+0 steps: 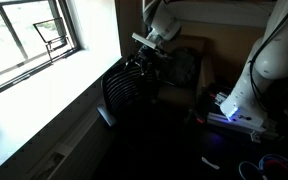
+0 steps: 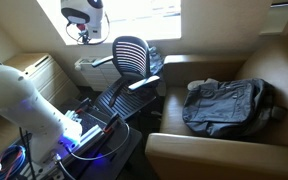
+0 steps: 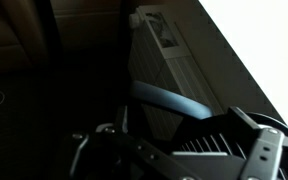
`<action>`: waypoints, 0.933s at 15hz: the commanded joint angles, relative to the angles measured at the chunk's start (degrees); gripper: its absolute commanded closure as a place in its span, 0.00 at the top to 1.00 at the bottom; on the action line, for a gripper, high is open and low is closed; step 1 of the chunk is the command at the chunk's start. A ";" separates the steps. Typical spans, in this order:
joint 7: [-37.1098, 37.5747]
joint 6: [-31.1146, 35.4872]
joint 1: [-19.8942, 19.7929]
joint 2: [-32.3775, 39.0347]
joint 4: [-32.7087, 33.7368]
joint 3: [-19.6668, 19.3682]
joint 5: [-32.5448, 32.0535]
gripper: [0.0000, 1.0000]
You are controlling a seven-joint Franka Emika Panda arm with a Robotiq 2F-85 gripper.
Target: Move the bag from the chair to the couch and pick up the clothing belt and hang it on the chair
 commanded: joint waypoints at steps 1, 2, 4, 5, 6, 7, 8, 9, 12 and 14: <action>0.18 -0.07 -0.44 -0.06 0.02 0.33 -0.21 1.00; 2.48 2.65 0.96 1.62 -0.36 1.09 -5.33 1.00; 2.77 2.29 2.39 3.60 -1.71 2.28 -10.32 1.00; 3.12 1.83 3.04 4.92 -2.00 2.75 -12.41 1.00; 4.32 3.02 4.10 6.50 -2.23 3.19 -15.08 1.00; 5.68 3.07 4.96 7.96 -2.25 3.32 -18.30 1.00; 7.77 3.41 5.88 9.51 -2.18 3.17 -22.19 1.00; 10.21 4.64 7.06 11.06 -2.16 2.79 -26.21 1.00; 18.58 7.39 10.09 15.08 -2.32 1.35 -39.37 1.00; 24.98 9.78 11.49 16.86 -2.31 0.26 -46.97 1.00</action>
